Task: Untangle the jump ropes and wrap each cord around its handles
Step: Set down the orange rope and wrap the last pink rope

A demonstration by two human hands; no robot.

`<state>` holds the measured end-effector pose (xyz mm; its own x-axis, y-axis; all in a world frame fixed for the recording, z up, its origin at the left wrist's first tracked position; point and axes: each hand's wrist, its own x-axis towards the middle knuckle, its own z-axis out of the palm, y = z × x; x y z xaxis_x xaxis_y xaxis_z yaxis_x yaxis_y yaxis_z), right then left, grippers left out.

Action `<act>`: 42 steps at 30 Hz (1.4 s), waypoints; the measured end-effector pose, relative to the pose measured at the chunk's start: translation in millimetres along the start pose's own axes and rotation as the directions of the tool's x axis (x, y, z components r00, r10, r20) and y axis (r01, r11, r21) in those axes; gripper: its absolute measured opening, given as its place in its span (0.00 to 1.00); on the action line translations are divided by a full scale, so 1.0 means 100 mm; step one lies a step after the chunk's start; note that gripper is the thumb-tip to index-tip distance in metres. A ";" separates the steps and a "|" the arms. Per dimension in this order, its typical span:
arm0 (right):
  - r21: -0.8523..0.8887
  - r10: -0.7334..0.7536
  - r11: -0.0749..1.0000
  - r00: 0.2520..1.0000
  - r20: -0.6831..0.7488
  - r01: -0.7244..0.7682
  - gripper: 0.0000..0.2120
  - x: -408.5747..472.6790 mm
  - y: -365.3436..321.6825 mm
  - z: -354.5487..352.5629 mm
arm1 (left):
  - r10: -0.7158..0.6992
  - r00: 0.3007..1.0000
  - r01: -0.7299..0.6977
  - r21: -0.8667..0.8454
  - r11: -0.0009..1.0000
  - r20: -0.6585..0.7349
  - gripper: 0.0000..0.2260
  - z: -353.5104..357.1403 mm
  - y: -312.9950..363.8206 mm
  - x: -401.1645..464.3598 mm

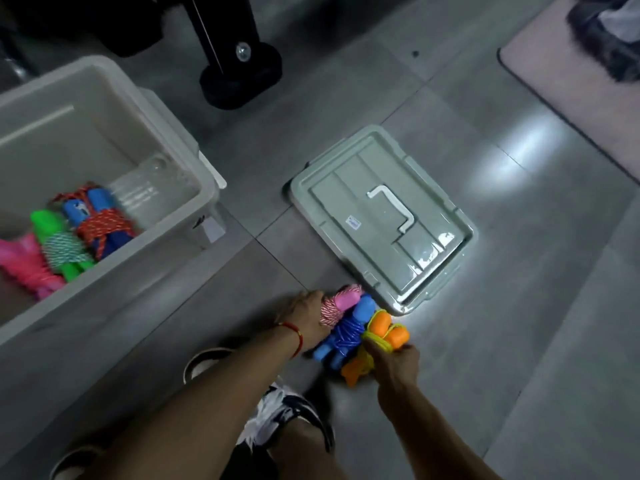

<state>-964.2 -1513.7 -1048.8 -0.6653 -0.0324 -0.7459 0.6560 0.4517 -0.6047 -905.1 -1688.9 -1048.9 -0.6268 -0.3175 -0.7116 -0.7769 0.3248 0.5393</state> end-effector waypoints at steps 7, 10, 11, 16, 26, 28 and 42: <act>0.128 -0.146 0.983 0.981 0.125 0.130 0.17 -0.14 -0.09 0.05 | -0.082 0.994 0.100 -0.337 0.936 0.066 0.10 -0.07 -0.23 -0.13; 0.160 -0.253 0.964 0.927 0.277 0.215 0.10 -0.24 -0.34 0.09 | -0.058 0.998 0.052 -0.527 0.848 0.005 0.10 -0.25 -0.19 -0.39; 0.151 -0.295 0.954 0.902 0.317 0.259 0.09 -0.29 -0.44 0.11 | -0.034 0.999 0.023 -0.568 0.823 -0.008 0.10 -0.35 -0.17 -0.50; 0.109 -0.440 0.891 0.782 0.440 0.440 0.11 -0.82 -1.17 0.39 | 0.050 0.985 -0.144 -0.640 0.754 -0.163 0.13 -1.07 -0.12 -1.21; 0.058 -0.487 0.713 0.435 0.757 0.698 0.20 -1.89 -2.41 2.21 | -0.241 0.798 -0.362 -0.759 0.541 -0.553 0.16 -2.48 -0.76 -2.24; -0.039 -0.439 0.646 0.413 0.798 0.762 0.20 -1.82 -2.47 2.71 | -0.340 0.788 -0.315 -0.811 0.494 -0.513 0.14 -2.61 -0.99 -2.02; -0.570 0.002 0.124 0.574 0.819 0.812 0.20 -0.87 -2.10 4.10 | -0.483 0.789 -0.126 -0.870 0.477 -0.379 0.08 -2.63 -1.77 -0.49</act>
<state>-897.3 -1971.4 -971.5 -0.0892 -0.7477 -0.6581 -0.6626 0.5378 -0.5213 -752.3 -1965.7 -991.1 -0.1419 -0.7452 -0.6516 -0.3436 -0.5802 0.7384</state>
